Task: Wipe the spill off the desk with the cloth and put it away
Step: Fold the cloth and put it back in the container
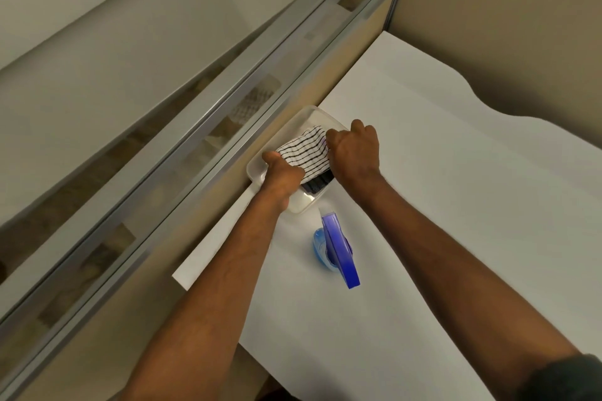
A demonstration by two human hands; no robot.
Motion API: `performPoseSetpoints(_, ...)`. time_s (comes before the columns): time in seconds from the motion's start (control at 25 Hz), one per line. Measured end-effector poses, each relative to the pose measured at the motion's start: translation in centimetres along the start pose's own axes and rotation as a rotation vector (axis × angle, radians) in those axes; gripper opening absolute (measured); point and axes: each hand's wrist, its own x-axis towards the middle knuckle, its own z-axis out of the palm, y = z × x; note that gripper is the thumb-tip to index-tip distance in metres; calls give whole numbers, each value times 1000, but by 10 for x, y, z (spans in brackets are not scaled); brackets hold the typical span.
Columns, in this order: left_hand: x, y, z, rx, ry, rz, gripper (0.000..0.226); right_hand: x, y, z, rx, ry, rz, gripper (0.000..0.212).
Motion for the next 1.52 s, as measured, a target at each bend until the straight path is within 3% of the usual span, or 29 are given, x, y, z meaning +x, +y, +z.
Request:
performPoseSetpoints(0.24,3,1,-1,-17,-42,-39,64,3,-4,-3,-138,-55,2,37)
performPoseSetpoints(0.4,-10,3,-4,161,-11,88,62,-7,-3,-6,-48,30,-30,38)
performPoseSetpoints(0.6,-43,-9,-20,336,105,497,46,-55,7,-26,467,209,84,31)
performPoseSetpoints(0.76,-77,-46,-35,293,303,711,40,-117,15,-24,766,209,229,28)
performPoseSetpoints(0.84,-89,-69,-39,218,351,684,44,-151,13,-20,870,234,312,29)
performPoseSetpoints(0.96,-97,-90,-41,66,287,490,58,-195,7,-11,1004,230,392,41)
performPoseSetpoints(1.12,-96,-91,-40,-48,212,323,69,-233,-9,-11,1214,50,398,79)
performPoseSetpoints(1.2,-93,-88,-38,-64,198,300,69,-239,-21,-15,1232,-36,341,87)
performPoseSetpoints(1.52,-82,-81,-28,-180,189,223,74,-224,-49,-26,1086,-107,388,67)
